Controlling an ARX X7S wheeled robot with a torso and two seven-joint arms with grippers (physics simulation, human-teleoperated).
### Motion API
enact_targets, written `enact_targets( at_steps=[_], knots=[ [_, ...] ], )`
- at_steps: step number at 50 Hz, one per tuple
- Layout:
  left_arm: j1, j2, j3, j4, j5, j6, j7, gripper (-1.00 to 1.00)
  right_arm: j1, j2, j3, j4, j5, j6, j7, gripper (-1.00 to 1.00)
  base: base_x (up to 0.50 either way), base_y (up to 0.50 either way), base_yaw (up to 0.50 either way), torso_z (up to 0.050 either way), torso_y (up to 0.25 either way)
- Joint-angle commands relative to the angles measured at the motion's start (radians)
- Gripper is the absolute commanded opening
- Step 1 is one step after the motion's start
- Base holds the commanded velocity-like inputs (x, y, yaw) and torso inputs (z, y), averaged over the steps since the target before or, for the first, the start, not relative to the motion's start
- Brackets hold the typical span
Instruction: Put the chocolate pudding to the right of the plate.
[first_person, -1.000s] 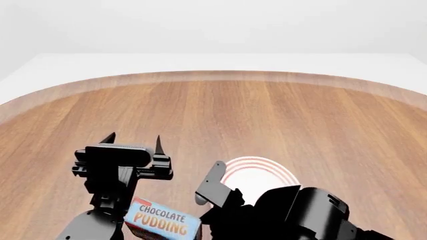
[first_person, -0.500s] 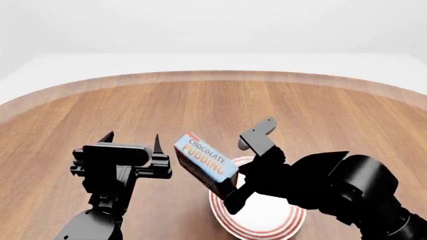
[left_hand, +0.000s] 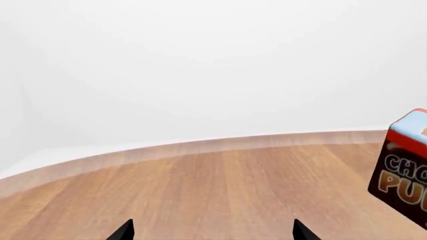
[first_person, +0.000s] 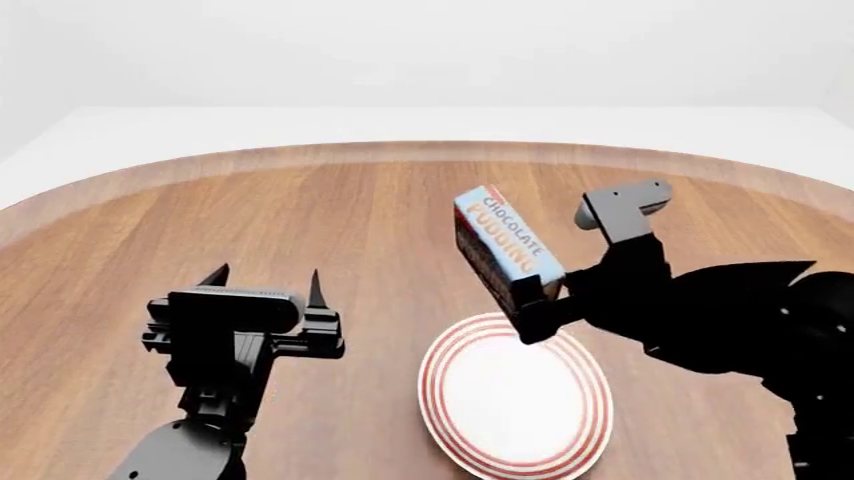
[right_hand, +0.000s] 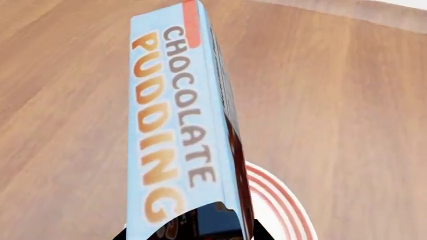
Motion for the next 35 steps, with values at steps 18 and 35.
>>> enact_targets(
  at_steps=[18,35],
  knots=[
    [-0.004,-0.013,-0.003,0.0,-0.013,0.006,-0.004,1.0,-0.256,0.156,0.384,-0.078,0.358,0.143,0.464,-1.0,0.0,0.0,0.0,0.0,0.0],
    [0.005,-0.009,0.015,-0.022,-0.01,0.028,-0.005,1.0,-0.289,0.215,0.385,-0.016,0.289,0.067,0.383,-1.0,0.0,0.0,0.0,0.0,0.0]
  ],
)
